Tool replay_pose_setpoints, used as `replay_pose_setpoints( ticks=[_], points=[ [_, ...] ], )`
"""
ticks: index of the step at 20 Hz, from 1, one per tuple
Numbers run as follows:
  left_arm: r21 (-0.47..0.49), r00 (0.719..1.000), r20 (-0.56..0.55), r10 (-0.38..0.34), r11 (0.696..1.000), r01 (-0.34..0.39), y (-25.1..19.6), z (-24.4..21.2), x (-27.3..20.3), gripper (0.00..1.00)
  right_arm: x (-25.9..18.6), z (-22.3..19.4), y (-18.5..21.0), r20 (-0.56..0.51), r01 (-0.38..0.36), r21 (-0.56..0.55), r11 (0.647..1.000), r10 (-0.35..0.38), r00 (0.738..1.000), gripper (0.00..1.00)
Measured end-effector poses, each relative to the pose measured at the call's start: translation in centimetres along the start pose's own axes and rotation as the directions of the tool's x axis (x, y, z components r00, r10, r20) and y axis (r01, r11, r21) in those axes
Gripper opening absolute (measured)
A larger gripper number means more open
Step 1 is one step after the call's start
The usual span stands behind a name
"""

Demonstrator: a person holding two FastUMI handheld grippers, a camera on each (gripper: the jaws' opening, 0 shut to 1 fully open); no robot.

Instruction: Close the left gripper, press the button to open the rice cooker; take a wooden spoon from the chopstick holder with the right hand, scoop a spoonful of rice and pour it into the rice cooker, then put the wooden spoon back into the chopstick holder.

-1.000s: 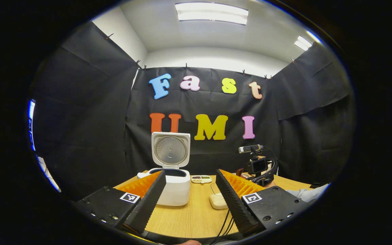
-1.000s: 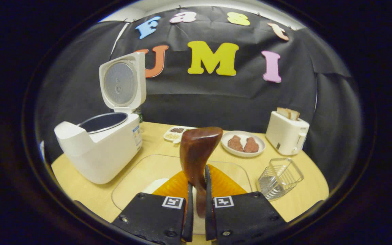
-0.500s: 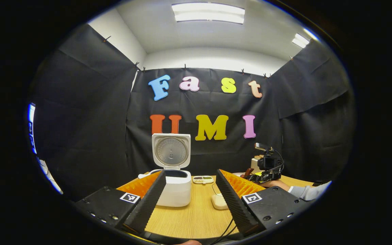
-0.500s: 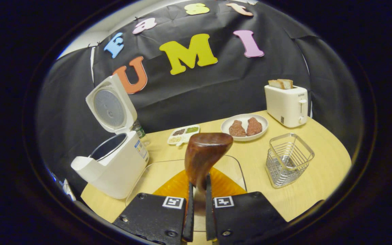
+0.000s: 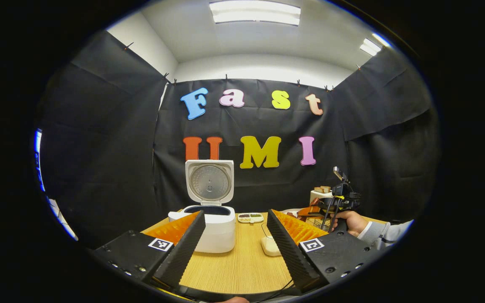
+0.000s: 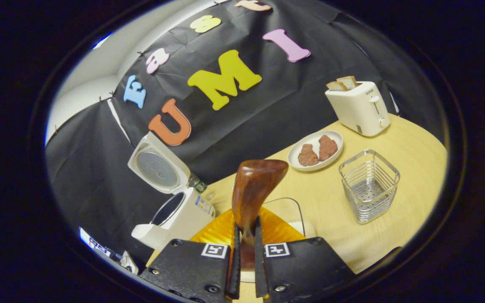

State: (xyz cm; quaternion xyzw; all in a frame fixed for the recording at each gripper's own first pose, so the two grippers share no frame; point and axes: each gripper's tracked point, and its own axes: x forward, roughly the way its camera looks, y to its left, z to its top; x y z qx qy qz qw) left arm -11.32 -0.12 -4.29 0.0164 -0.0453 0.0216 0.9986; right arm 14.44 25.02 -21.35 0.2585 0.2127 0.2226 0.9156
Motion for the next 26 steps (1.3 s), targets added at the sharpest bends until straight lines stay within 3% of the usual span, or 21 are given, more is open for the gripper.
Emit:
replay_pose_setpoints(
  ticks=[5,8,10,13,15,20,23,26],
  points=[
    [0.022,1.000,-0.014,-0.014,1.000,0.014,-0.7,-0.6,0.3,0.94,-0.5,1.2,0.8,0.046,-0.077,0.128,0.989,0.072,0.996,0.19],
    [0.028,1.000,-0.014,-0.008,1.000,0.008,-0.5,-0.5,0.1,0.94,-0.6,1.4,0.9,0.058,-0.116,0.276,0.954,0.104,0.993,0.19],
    [0.022,1.000,-0.008,-0.003,1.000,0.003,-0.2,-0.3,-0.1,0.94,-0.4,1.2,0.9,0.055,-0.148,0.433,0.889,0.138,0.989,0.19],
    [0.008,1.000,-0.007,-0.002,1.000,0.003,0.2,-0.3,-0.2,0.94,-0.1,0.7,1.2,0.058,-0.196,0.678,0.709,0.214,0.975,0.18],
    [0.000,1.000,-0.004,0.002,1.000,-0.002,0.7,-0.2,-0.3,0.94,-0.2,0.5,1.4,0.065,-0.207,0.740,0.640,0.238,0.969,0.18],
    [0.093,0.998,-0.027,0.061,0.994,-0.058,3.2,-0.9,-0.6,0.94,-0.6,2.2,3.9,0.120,-0.273,0.742,0.613,0.280,0.953,0.18],
    [0.153,0.994,-0.037,0.098,0.984,-0.092,3.9,-1.0,-0.9,0.94,-0.8,2.9,5.6,0.124,-0.281,0.726,0.628,0.282,0.951,0.18],
    [0.160,0.996,-0.053,0.068,0.985,-0.059,2.9,-1.7,-0.3,0.96,-0.2,2.8,7.6,0.119,-0.284,0.710,0.644,0.288,0.950,0.18]
  ],
)
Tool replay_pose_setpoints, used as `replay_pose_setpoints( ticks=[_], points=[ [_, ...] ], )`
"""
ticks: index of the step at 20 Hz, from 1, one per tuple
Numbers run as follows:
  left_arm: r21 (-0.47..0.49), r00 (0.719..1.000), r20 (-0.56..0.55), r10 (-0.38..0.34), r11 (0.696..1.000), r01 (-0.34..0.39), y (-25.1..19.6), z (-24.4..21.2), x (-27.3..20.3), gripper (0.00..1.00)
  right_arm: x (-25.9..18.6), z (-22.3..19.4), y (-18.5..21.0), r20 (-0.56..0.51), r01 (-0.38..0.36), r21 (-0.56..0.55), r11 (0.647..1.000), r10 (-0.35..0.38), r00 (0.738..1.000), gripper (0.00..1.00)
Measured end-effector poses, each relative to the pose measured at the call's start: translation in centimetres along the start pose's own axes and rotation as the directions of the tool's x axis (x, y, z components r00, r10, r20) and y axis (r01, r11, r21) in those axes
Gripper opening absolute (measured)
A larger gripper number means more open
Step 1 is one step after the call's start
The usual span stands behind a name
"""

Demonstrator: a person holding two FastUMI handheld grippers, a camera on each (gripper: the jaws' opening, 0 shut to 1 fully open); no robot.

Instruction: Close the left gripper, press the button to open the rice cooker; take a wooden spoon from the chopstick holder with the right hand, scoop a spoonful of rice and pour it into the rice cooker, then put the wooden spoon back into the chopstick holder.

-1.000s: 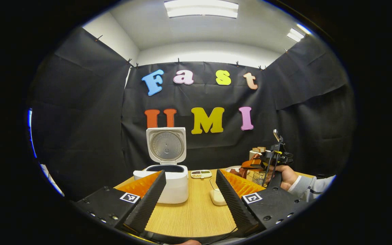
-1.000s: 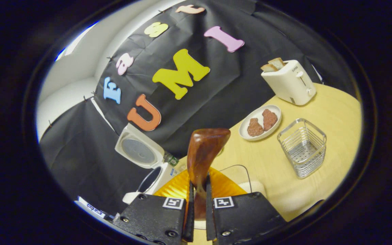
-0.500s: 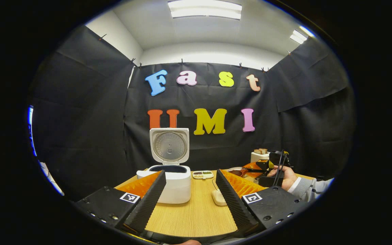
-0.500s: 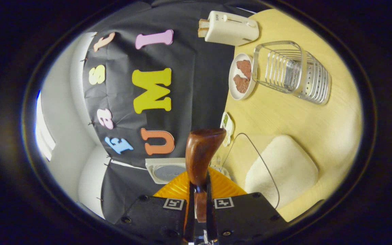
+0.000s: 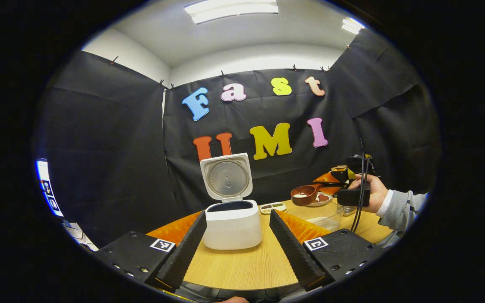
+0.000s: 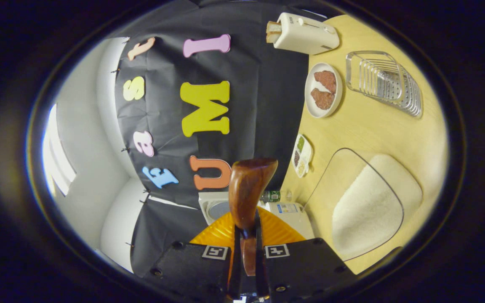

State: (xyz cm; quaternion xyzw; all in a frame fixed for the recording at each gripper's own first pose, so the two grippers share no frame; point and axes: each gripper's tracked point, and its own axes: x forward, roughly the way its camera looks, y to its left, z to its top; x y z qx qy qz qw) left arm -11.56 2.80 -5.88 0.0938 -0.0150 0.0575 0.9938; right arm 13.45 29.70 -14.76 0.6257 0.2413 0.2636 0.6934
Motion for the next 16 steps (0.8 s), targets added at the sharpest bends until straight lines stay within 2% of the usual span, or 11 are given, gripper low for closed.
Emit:
replay_pose_setpoints(
  ticks=[5,12,16],
  points=[
    [-0.032,1.000,0.009,-0.019,0.999,0.019,0.1,0.3,-0.3,0.95,2.5,-2.3,1.2,-0.026,0.029,-0.058,0.998,-0.031,0.999,0.18],
    [-0.064,1.000,0.016,0.009,0.998,-0.008,2.1,0.2,-0.2,0.95,7.9,-4.3,4.8,-0.047,0.042,-0.177,0.983,-0.051,0.998,0.18],
    [-0.085,1.000,0.006,0.030,0.996,-0.030,3.5,-0.5,0.0,0.95,11.7,-6.9,6.6,-0.077,0.056,-0.179,0.982,-0.071,0.995,0.19]
  ],
)
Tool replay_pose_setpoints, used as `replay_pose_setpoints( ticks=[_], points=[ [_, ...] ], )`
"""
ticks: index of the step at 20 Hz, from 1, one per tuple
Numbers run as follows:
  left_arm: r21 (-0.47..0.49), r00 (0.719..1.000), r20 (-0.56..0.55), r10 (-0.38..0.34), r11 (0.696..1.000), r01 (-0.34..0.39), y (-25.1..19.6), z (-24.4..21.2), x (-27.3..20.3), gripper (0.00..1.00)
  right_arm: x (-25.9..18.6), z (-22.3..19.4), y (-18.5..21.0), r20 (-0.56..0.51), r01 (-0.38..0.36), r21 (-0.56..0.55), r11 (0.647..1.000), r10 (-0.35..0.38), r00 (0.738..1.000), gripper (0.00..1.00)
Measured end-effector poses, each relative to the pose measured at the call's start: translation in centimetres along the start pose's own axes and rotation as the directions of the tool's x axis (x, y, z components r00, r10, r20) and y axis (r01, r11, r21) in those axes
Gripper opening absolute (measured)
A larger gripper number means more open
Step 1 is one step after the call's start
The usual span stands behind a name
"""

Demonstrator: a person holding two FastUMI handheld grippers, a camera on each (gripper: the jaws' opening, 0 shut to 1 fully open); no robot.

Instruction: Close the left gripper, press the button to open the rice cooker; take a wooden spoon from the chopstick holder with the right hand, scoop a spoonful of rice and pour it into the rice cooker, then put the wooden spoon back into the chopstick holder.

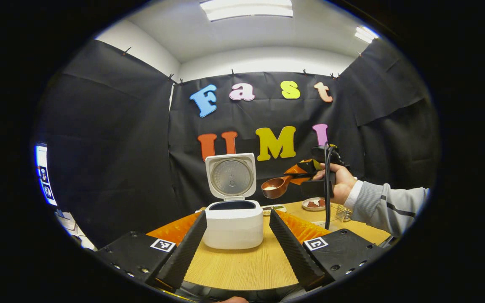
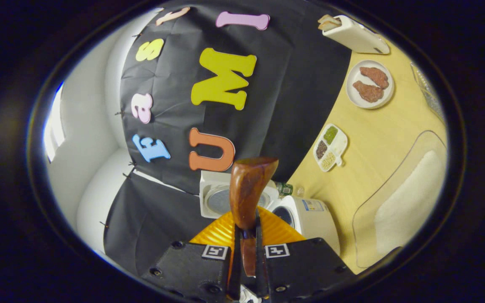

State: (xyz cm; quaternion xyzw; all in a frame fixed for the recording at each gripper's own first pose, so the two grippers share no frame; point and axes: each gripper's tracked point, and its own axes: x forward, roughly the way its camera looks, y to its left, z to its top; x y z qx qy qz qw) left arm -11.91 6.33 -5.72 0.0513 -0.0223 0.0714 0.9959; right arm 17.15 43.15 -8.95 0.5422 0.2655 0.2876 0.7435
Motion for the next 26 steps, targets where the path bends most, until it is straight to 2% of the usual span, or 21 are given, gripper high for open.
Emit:
replay_pose_setpoints(
  ticks=[2,5,7,11,14,18,21,24,26],
  points=[
    [-0.018,1.000,0.002,-0.007,1.000,0.007,0.4,-0.1,0.0,0.95,2.2,-1.0,0.5,-0.013,0.026,-0.028,0.999,-0.027,1.000,0.18],
    [-0.063,1.000,-0.007,-0.021,0.998,0.021,1.0,-0.3,-0.3,0.95,5.6,-2.2,0.6,-0.010,0.091,-0.133,0.987,-0.093,0.996,0.18],
    [-0.062,1.000,-0.004,-0.012,0.998,0.011,1.6,-0.4,-0.2,0.95,6.9,-1.8,1.0,0.074,0.136,-0.180,0.974,-0.125,0.989,0.19],
    [-0.041,0.999,-0.041,0.016,0.999,-0.017,3.2,-1.8,0.0,0.95,9.1,-4.0,2.5,0.124,0.200,-0.340,0.919,-0.167,0.978,0.18],
    [-0.058,0.994,-0.060,0.087,0.994,-0.090,5.3,-1.9,-0.1,0.95,9.9,-4.2,2.9,0.231,0.269,-0.482,0.834,-0.175,0.957,0.19],
    [-0.115,0.996,-0.053,0.077,0.990,-0.083,5.4,-1.6,-0.7,0.96,11.2,-6.2,2.8,0.293,0.313,-0.652,0.691,-0.151,0.944,0.19],
    [-0.110,0.995,-0.045,0.088,0.990,-0.093,6.1,-1.4,-0.9,0.96,11.0,-6.3,2.8,0.362,0.361,-0.726,0.585,-0.121,0.924,0.19],
    [-0.104,0.993,-0.053,0.104,0.988,-0.110,6.8,-1.7,-0.8,0.96,11.2,-7.0,3.8,0.375,0.355,-0.772,0.527,-0.073,0.924,0.19],
    [-0.105,0.992,-0.058,0.112,0.987,-0.118,7.1,-1.8,-0.9,0.95,11.6,-7.2,3.8,0.363,0.346,-0.799,0.491,-0.065,0.930,0.18]
  ],
)
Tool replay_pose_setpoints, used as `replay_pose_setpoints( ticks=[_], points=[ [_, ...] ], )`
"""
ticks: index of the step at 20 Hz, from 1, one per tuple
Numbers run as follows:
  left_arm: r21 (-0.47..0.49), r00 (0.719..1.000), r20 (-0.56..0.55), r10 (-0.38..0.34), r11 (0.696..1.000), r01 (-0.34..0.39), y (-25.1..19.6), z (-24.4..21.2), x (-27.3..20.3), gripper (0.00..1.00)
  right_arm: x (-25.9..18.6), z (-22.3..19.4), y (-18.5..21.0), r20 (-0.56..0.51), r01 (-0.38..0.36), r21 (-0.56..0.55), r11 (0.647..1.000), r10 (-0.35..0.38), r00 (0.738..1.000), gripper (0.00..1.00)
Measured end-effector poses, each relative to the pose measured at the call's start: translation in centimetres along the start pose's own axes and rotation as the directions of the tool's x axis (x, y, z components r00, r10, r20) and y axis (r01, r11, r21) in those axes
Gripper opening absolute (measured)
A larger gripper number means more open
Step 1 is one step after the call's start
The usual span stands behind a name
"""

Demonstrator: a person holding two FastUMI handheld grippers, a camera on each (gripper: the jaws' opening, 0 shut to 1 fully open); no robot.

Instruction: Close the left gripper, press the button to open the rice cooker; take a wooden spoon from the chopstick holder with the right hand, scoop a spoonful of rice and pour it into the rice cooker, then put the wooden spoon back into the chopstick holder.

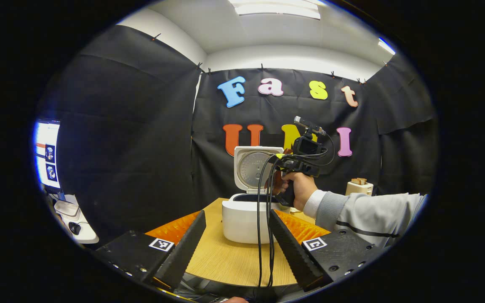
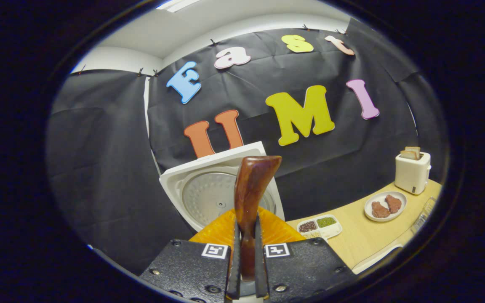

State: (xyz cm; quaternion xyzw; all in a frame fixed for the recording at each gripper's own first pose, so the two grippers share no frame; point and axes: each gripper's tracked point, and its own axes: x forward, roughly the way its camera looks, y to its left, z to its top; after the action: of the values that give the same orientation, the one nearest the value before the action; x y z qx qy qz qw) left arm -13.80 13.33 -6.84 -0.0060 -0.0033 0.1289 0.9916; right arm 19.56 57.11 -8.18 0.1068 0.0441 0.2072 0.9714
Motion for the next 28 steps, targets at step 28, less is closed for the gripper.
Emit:
replay_pose_setpoints(
  ticks=[28],
  points=[
    [0.044,0.999,-0.011,-0.038,0.998,0.038,-3.2,0.3,-0.7,0.95,-2.1,-0.3,0.0,0.007,-0.082,-0.557,0.826,0.104,0.995,0.20]
  ],
)
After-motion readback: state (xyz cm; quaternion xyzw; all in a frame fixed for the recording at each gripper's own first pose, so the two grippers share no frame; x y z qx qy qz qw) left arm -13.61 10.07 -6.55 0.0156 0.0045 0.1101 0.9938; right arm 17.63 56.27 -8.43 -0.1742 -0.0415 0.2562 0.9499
